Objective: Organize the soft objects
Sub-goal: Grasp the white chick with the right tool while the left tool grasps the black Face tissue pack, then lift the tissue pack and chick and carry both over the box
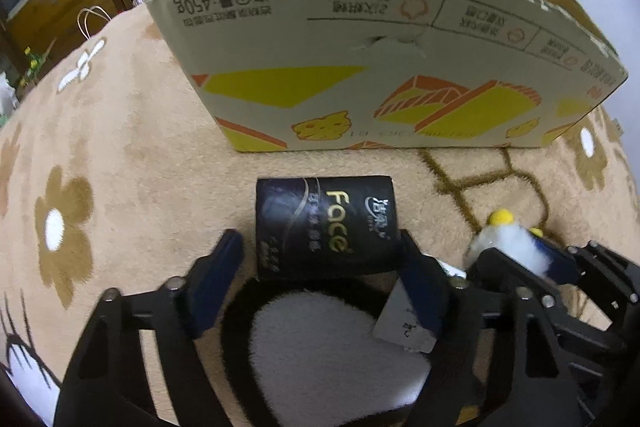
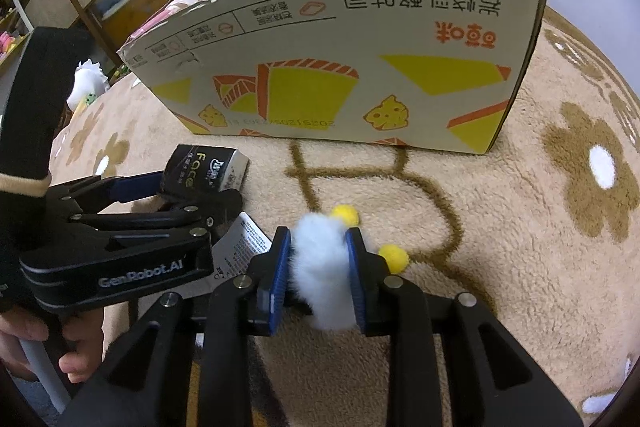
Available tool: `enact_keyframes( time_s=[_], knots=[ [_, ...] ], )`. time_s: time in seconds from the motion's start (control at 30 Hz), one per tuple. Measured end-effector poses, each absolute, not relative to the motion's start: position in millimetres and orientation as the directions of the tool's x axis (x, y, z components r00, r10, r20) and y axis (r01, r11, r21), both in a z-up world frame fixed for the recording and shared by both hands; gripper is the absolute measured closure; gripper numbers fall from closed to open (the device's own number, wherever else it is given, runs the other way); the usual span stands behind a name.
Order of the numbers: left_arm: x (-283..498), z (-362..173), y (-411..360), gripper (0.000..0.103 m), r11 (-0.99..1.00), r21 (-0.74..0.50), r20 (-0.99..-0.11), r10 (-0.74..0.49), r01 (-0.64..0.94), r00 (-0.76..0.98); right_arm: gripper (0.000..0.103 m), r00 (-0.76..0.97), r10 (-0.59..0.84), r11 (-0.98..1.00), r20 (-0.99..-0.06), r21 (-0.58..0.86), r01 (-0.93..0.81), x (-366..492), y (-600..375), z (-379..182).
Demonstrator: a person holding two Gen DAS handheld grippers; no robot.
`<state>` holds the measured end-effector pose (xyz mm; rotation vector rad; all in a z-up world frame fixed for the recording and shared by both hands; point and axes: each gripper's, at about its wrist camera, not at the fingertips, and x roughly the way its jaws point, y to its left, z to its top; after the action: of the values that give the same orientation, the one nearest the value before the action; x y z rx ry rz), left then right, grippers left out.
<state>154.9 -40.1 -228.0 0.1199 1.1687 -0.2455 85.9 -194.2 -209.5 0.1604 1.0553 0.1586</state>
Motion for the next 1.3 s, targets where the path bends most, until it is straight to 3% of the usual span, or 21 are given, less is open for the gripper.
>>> enact_keyframes(
  time_s=[0.23, 0.27, 0.43, 0.47, 0.9, 1.3],
  knots=[
    [148, -218, -35, 0.039, 0.971, -0.056, -0.909, -0.146, 0.233, 0.390, 0.083, 0.510, 0.187, 0.982, -0.840, 0.181, -0.062, 83, -190, -201],
    [146, -215, -35, 0.039, 0.972, -0.050, -0.905, -0.142, 0.231, 0.402, 0.089, 0.515, 0.187, 0.981, -0.836, 0.183, -0.059, 82, -191, -200],
    [130, -200, -35, 0.039, 0.973, -0.040, -0.889, -0.138, 0.226, 0.436, 0.095, 0.531, 0.198, 0.977, -0.824, 0.206, -0.045, 80, -196, -193],
    [129, -198, -35, 0.039, 0.973, -0.037, -0.888, -0.136, 0.226, 0.440, 0.101, 0.533, 0.208, 0.974, -0.820, 0.222, -0.038, 80, -199, -192],
    [100, -158, -31, 0.039, 0.978, -0.018, -0.845, -0.126, 0.208, 0.519, 0.102, 0.623, 0.205, 0.961, -0.755, 0.276, 0.017, 65, -221, -157],
    [93, -91, -26, 0.039, 0.978, 0.021, -0.747, -0.124, 0.209, 0.653, 0.102, 0.770, 0.182, 0.968, -0.612, 0.250, -0.030, 55, -220, -86]
  ],
)
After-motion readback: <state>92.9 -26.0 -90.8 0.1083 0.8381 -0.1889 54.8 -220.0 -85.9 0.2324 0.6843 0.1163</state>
